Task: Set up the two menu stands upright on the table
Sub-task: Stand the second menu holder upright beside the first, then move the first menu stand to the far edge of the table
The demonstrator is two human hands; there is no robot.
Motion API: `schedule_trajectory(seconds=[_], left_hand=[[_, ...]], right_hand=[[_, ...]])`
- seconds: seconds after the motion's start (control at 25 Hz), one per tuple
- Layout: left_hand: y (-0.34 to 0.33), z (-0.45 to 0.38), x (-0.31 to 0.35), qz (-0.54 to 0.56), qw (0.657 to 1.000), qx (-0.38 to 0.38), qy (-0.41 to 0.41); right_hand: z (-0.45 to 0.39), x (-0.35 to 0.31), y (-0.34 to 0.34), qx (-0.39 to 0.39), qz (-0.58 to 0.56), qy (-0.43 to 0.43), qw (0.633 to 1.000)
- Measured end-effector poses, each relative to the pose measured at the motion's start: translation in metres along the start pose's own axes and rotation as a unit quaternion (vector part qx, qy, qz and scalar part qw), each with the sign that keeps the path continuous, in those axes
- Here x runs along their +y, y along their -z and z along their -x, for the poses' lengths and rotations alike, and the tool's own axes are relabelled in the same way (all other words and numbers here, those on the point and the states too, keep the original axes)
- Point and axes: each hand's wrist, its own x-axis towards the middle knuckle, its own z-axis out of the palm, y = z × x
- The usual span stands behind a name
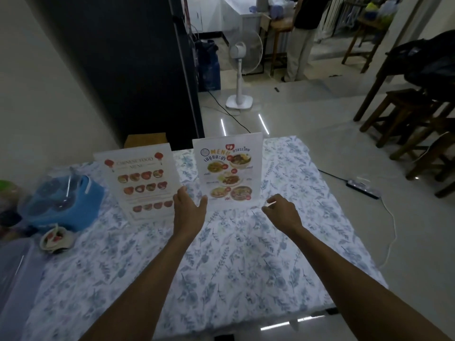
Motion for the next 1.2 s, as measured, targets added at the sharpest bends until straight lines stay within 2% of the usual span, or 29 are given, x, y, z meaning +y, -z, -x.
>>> schedule_trajectory(seconds=[0.32, 0.48, 0.6, 0.8, 0.96, 1.2], left_hand=[[-0.046, -0.081, -0.028, -0.029, 0.995, -0.075, 0.055], [-0.058, -0.095, -0.036, 0.017, 0.995, -0.099, 0.010], [-0.057, -0.102, -0.031, 0.021, 0.995, -0.097, -0.028], [-0.075, -0.119, -0.011, 0.062, 0.991, -0.114, -0.043], [-0.117, -0.129, 0.025, 0.100, 0.985, -0.135, -0.037], [-0.202, -0.158, 0.085, 0.066, 0.991, -0.107, -0.042]], right_hand=[[-0.088, -0.019, -0.030, -0.010, -0.002, -0.017, 1.000], [-0.104, -0.013, -0.044, -0.030, -0.004, -0.020, 0.999], [-0.110, -0.002, -0.047, -0.045, 0.037, -0.015, 0.998], [-0.125, 0.010, -0.020, -0.052, 0.031, 0.005, 0.998], [-0.159, 0.029, 0.025, -0.045, 0.013, 0.026, 0.999], [-0.247, 0.071, 0.085, -0.050, 0.087, 0.021, 0.995]])
